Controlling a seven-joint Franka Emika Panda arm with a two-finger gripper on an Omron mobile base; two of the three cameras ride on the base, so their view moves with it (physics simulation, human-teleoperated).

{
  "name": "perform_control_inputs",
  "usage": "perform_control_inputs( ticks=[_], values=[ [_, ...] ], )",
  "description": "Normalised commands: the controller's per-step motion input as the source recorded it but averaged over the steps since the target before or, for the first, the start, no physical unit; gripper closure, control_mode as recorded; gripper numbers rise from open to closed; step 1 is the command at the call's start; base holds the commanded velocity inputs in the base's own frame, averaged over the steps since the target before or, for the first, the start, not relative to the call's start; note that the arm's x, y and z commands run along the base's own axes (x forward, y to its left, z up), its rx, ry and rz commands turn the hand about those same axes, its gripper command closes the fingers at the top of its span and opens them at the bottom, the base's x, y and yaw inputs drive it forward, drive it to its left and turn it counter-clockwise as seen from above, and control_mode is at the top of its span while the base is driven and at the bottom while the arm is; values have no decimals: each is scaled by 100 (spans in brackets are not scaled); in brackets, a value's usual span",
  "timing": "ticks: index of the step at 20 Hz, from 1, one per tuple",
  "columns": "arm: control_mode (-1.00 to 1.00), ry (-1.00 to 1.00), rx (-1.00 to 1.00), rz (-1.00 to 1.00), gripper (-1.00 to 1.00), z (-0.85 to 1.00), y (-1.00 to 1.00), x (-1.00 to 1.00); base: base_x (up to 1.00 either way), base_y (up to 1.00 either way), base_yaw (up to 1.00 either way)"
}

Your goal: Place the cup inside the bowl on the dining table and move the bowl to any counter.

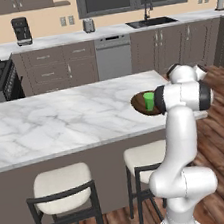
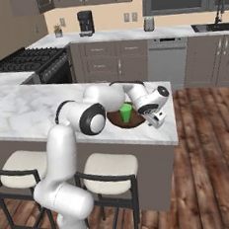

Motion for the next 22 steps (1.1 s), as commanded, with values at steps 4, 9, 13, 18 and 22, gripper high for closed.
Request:
perform_control_inputs(
  ticks=[4, 9, 13, 18, 22],
  values=[
    [-100, 3, 0, 0, -100, -8, 0, 17, 0, 0, 0],
    [-100, 3, 0, 0, -100, -11, 0, 16, 0, 0, 0],
    [-100, 3, 0, 0, -100, -11, 0, 11, 0, 0, 0],
    [-100, 2, 0, 0, -100, -7, 0, 11, 0, 0, 0],
    [-100, 2, 0, 0, -100, -4, 0, 12, 0, 0, 0]
  ],
)
